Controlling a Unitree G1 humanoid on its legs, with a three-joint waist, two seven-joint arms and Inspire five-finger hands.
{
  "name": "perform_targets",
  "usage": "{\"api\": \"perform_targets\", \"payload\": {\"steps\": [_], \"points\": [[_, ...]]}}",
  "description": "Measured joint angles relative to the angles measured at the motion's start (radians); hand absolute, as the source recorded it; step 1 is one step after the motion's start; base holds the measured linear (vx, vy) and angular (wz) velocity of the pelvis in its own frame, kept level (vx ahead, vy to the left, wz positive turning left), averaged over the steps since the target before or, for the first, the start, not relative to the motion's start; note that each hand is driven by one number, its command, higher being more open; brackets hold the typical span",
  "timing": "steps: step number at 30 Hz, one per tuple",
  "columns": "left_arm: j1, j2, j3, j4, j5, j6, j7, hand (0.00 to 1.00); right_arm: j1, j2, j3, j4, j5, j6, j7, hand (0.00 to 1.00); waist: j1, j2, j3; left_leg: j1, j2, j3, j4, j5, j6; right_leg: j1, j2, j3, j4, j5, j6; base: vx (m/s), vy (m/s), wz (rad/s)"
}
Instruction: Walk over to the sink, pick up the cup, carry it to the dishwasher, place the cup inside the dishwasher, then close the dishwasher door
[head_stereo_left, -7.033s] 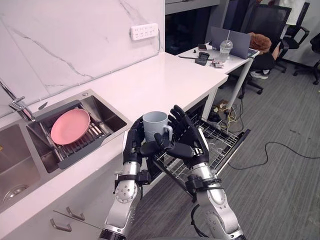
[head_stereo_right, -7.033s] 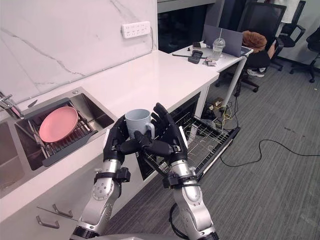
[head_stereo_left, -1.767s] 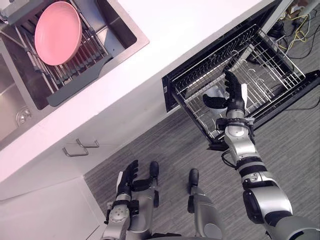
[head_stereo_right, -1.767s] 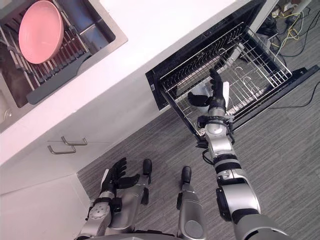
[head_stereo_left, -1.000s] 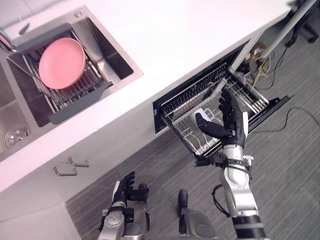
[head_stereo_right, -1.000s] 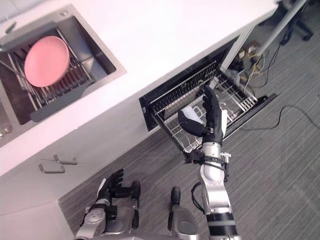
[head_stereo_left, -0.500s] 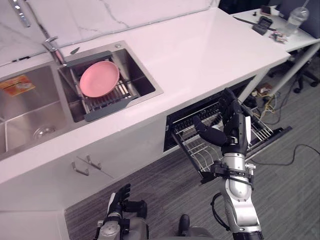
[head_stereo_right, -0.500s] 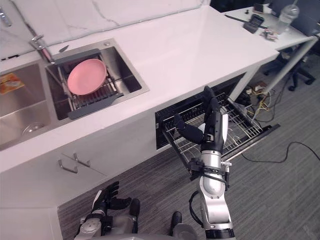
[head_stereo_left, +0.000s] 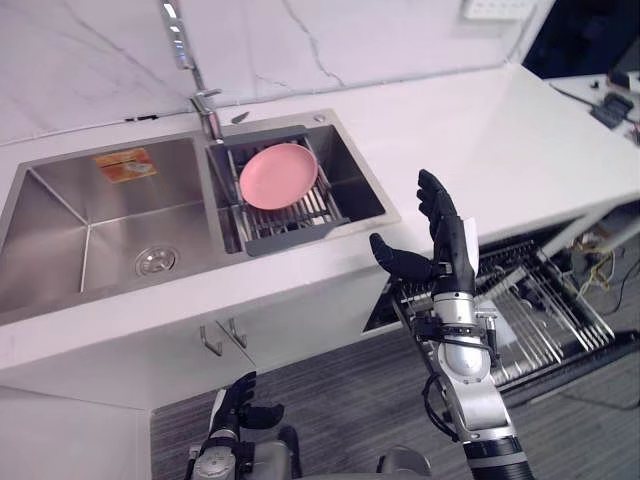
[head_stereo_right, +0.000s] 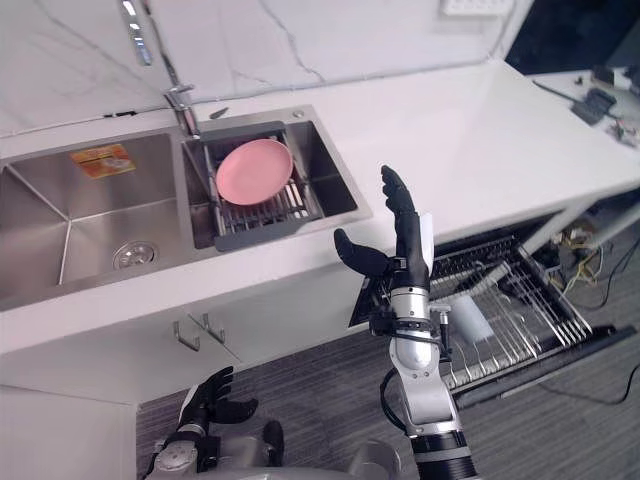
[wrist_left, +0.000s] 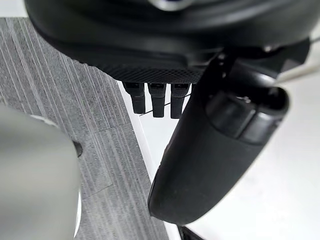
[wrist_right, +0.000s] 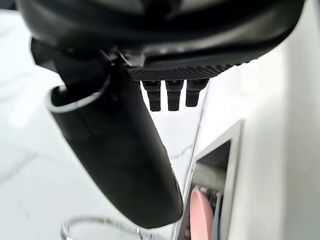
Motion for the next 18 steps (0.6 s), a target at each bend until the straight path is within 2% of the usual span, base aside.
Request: {"api": "perform_targets", "payload": {"steps": [1, 2, 3, 4, 7, 12, 14, 15, 16, 17, 18], "points": [[0.000, 0.002, -0.001, 0.005, 0.000, 0.000, 0.000, 0.90, -0.009, -0.014, -0.001, -0.001, -0.004, 0.000, 0.000, 0.90, -0.006, -0.002, -0.001, 0.008, 0.000, -0.033, -0.005, 0.009, -0.018, -0.014, 0.045, 0.036, -0.083, -0.008, -0.002, 0.25, -0.037, 0.98], [-0.001, 0.002, -0.001, 0.007, 0.000, 0.000, 0.000, 0.90, -0.011, -0.023, -0.002, -0.005, -0.012, 0.000, -0.003, 0.90, -0.006, -0.005, -0.004, 0.008, -0.003, -0.048, -0.003, 0.005, -0.025, -0.018, 0.059, 0.042, -0.142, -0.006, -0.002, 0.24, -0.074, 0.95], [-0.003, 0.011, -0.001, 0.008, 0.001, 0.000, -0.002, 0.90, -0.012, -0.033, -0.001, -0.013, -0.012, 0.000, -0.003, 0.90, -0.004, -0.037, -0.022, -0.006, -0.031, -0.056, 0.025, -0.011, -0.044, -0.023, 0.060, 0.043, -0.281, 0.093, 0.003, 0.26, -0.088, 0.80], [-0.017, 0.002, 0.002, 0.037, 0.003, 0.001, 0.001, 0.90, -0.012, -0.048, -0.002, -0.010, -0.011, 0.000, -0.002, 0.90, -0.002, -0.012, -0.025, -0.013, -0.024, -0.069, 0.064, -0.032, -0.055, 0.004, 0.061, 0.035, -0.304, 0.080, 0.019, 0.32, -0.094, 0.63], [0.000, -0.028, 0.008, 0.034, 0.003, -0.003, 0.011, 0.90, -0.001, -0.056, -0.002, -0.011, -0.011, 0.001, 0.008, 0.90, 0.007, 0.038, -0.040, -0.017, 0.020, -0.078, 0.097, -0.062, -0.070, 0.077, 0.099, 0.010, -0.403, 0.093, 0.007, 0.28, -0.067, 0.16], [-0.003, -0.027, 0.008, 0.035, 0.023, -0.001, 0.005, 0.90, 0.039, -0.058, -0.045, -0.023, -0.008, 0.001, 0.011, 0.90, 0.004, 0.042, -0.038, -0.024, 0.070, -0.070, 0.223, -0.108, -0.111, 0.209, 0.142, -0.044, -0.517, 0.120, -0.012, 0.18, -0.041, 0.26], [-0.010, -0.027, 0.011, 0.035, 0.021, 0.007, 0.004, 0.90, 0.045, -0.065, -0.046, -0.032, -0.007, 0.001, 0.014, 0.90, 0.006, 0.042, -0.031, -0.066, 0.077, -0.034, 0.342, -0.110, -0.114, 0.256, 0.138, -0.052, -0.547, 0.124, -0.016, 0.13, 0.011, 0.20], [-0.016, -0.028, 0.011, 0.036, 0.023, 0.007, 0.001, 0.90, 0.044, -0.067, -0.049, -0.036, -0.005, -0.001, 0.014, 0.90, 0.011, 0.048, -0.025, -0.092, 0.084, -0.014, 0.385, -0.136, -0.111, 0.265, 0.134, -0.054, -0.549, 0.124, -0.016, 0.07, 0.039, 0.13], [-0.018, -0.036, 0.010, 0.038, 0.026, 0.007, -0.001, 0.90, 0.038, -0.072, -0.054, -0.036, -0.002, -0.002, 0.013, 0.90, 0.010, 0.059, -0.019, -0.100, 0.091, -0.003, 0.301, -0.138, -0.097, 0.269, 0.137, -0.061, -0.549, 0.124, -0.015, 0.05, 0.077, 0.15], [-0.020, -0.044, 0.009, 0.038, 0.030, 0.008, -0.005, 0.90, 0.039, -0.075, -0.062, -0.035, -0.002, -0.002, 0.014, 0.90, 0.012, 0.077, -0.015, -0.093, 0.096, 0.008, 0.211, -0.082, -0.085, 0.276, 0.140, -0.066, -0.555, 0.122, -0.013, 0.05, 0.094, 0.14], [-0.022, -0.046, 0.009, 0.036, 0.030, 0.007, -0.004, 0.90, 0.040, -0.071, -0.063, -0.034, -0.002, 0.000, 0.014, 0.90, 0.018, 0.071, -0.012, -0.081, 0.085, 0.009, 0.187, -0.068, -0.078, 0.276, 0.131, -0.064, -0.561, 0.124, -0.008, 0.06, 0.125, 0.15]]}}
